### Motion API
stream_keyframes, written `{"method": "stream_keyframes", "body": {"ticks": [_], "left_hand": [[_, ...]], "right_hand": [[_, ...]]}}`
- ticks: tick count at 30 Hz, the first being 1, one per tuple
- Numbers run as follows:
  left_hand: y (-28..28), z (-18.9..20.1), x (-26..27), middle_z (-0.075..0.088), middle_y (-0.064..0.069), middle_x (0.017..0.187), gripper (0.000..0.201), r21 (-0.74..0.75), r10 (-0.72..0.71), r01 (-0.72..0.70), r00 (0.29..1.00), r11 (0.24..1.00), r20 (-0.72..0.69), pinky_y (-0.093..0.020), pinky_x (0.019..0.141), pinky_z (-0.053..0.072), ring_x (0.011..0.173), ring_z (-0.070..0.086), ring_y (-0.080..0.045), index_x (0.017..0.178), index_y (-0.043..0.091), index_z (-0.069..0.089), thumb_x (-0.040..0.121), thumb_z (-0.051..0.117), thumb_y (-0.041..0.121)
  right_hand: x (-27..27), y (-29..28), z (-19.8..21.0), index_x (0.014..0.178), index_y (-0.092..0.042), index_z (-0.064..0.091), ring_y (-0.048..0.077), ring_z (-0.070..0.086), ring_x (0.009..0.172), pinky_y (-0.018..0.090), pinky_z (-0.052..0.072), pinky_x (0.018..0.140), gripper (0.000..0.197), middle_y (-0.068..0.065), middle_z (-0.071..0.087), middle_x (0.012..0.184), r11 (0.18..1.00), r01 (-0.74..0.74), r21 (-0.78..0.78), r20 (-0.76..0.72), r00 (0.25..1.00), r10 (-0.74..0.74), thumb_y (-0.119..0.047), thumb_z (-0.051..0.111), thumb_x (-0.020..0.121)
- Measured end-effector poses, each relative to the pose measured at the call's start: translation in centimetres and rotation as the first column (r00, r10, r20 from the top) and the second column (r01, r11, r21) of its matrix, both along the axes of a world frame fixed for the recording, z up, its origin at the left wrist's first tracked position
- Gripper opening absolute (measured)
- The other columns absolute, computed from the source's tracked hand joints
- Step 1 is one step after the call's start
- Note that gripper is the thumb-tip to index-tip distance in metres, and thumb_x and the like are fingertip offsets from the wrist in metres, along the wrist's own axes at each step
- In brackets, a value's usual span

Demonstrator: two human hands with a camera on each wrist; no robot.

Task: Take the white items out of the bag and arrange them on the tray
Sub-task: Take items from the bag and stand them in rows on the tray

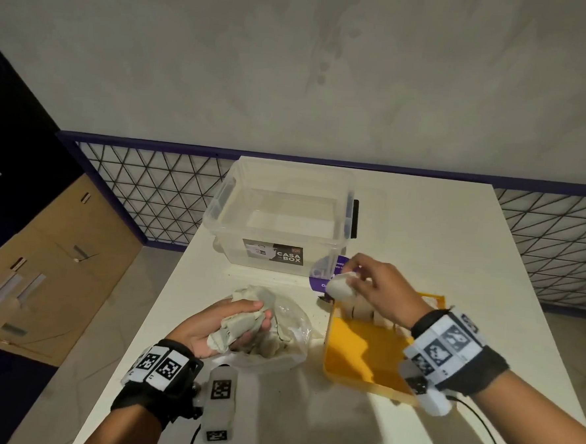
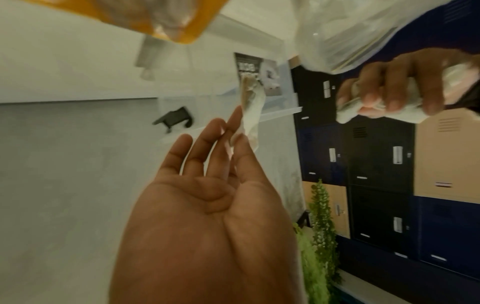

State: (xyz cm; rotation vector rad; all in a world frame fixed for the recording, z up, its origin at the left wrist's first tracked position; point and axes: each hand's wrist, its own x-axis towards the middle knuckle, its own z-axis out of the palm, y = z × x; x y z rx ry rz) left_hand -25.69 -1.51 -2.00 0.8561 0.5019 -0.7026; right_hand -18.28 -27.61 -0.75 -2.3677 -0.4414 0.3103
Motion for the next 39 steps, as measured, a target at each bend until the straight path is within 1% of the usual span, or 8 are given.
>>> {"method": "stream_keyframes", "body": {"ticks": [4, 7, 10, 23, 27, 31, 34, 39], "left_hand": [[-1.0, -0.2, 0.9, 0.068, -0.011, 0.074, 0.029, 0.119, -0.017, 0.013, 0.999, 0.993, 0.033, -0.019, 0.036, 0.049, 0.06, 0.069, -0.016, 0.094, 0.001, 0.059, 0.073, 0.076, 0.012], [-1.7, -0.6, 1.5, 0.068, -0.015, 0.079, 0.05, 0.088, -0.038, 0.033, 0.998, 0.996, 0.056, -0.022, 0.046, 0.055, 0.064, 0.07, -0.02, 0.089, -0.001, 0.065, 0.049, 0.092, 0.012], [-2.5, -0.9, 2.2, 0.069, -0.016, 0.081, 0.052, 0.109, -0.049, 0.042, 0.997, 0.993, 0.062, -0.023, 0.055, 0.056, 0.067, 0.07, -0.02, 0.093, -0.002, 0.065, 0.05, 0.091, 0.012], [-5.4, 0.1, 3.7, 0.068, -0.009, 0.071, 0.022, 0.15, -0.129, 0.122, 0.991, 0.981, 0.037, -0.016, 0.039, 0.049, 0.055, 0.067, -0.011, 0.095, 0.002, 0.06, 0.078, 0.065, 0.015], [-5.5, 0.0, 3.9, 0.068, -0.007, 0.075, 0.022, 0.192, -0.179, 0.16, 0.98, 0.968, 0.088, -0.016, 0.041, 0.049, 0.063, 0.068, -0.011, 0.093, 0.002, 0.063, 0.08, 0.07, 0.018], [-5.7, -0.1, 4.0, 0.069, -0.006, 0.075, 0.018, 0.213, -0.199, 0.178, 0.977, 0.961, 0.081, -0.017, 0.042, 0.05, 0.064, 0.068, -0.01, 0.093, 0.002, 0.063, 0.083, 0.062, 0.017], [-5.9, -0.2, 4.1, 0.069, -0.006, 0.077, 0.022, 0.235, -0.208, 0.187, 0.975, 0.954, 0.071, -0.017, 0.042, 0.05, 0.066, 0.068, -0.011, 0.093, 0.004, 0.064, 0.078, 0.064, 0.02], [-6.3, -0.1, 3.9, 0.07, -0.007, 0.079, 0.025, 0.221, -0.196, 0.18, 0.979, 0.959, 0.052, -0.017, 0.045, 0.051, 0.066, 0.068, -0.011, 0.095, 0.004, 0.065, 0.078, 0.064, 0.021]], "right_hand": [[0.9, -6.3, -0.1, 0.093, -0.022, 0.055, 0.021, 0.057, 0.082, 0.027, 0.04, 0.068, 0.009, 0.008, 0.066, 0.089, 0.99, 0.06, -0.131, -0.01, 0.998, -0.062, -0.013, 0.054, 0.09], [1.4, -9.7, -1.3, 0.095, -0.023, 0.053, 0.019, 0.054, 0.085, 0.025, 0.03, 0.078, 0.013, -0.001, 0.062, 0.084, 0.921, 0.028, -0.389, -0.016, 0.999, -0.037, -0.011, 0.05, 0.09], [1.5, -11.6, -3.0, 0.094, -0.029, 0.045, 0.019, 0.052, 0.1, 0.031, 0.023, 0.098, 0.019, -0.006, 0.053, 0.084, 0.827, -0.014, -0.562, -0.039, 0.999, -0.01, -0.011, 0.044, 0.09], [0.2, -11.0, -6.1, 0.109, -0.025, 0.058, 0.021, 0.03, 0.13, 0.06, -0.011, 0.11, 0.025, 0.002, 0.059, 0.117, 0.535, -0.056, -0.843, 0.042, 0.985, 0.169, -0.02, 0.04, 0.092], [0.3, -11.2, -7.0, 0.111, -0.025, 0.062, 0.027, 0.035, 0.125, 0.058, 0.0, 0.111, 0.025, 0.0, 0.056, 0.119, 0.528, 0.021, -0.849, 0.13, 0.977, 0.171, -0.023, 0.048, 0.09], [0.8, -11.2, -7.2, 0.072, -0.022, 0.071, 0.028, 0.058, 0.088, 0.053, 0.029, 0.099, 0.017, 0.003, 0.064, 0.079, 0.492, 0.153, -0.857, 0.236, 0.966, 0.109, -0.024, 0.082, 0.059], [1.0, -11.0, -7.6, 0.081, -0.018, 0.07, 0.029, 0.058, 0.091, 0.052, 0.034, 0.096, 0.019, 0.006, 0.065, 0.084, 0.522, 0.166, -0.836, 0.244, 0.966, 0.084, -0.021, 0.078, 0.064], [1.4, -10.8, -8.1, 0.069, -0.014, 0.066, 0.028, 0.06, 0.07, 0.047, 0.038, 0.081, 0.035, 0.006, 0.062, 0.067, 0.541, 0.238, -0.807, 0.331, 0.94, 0.081, -0.015, 0.086, 0.04]]}}
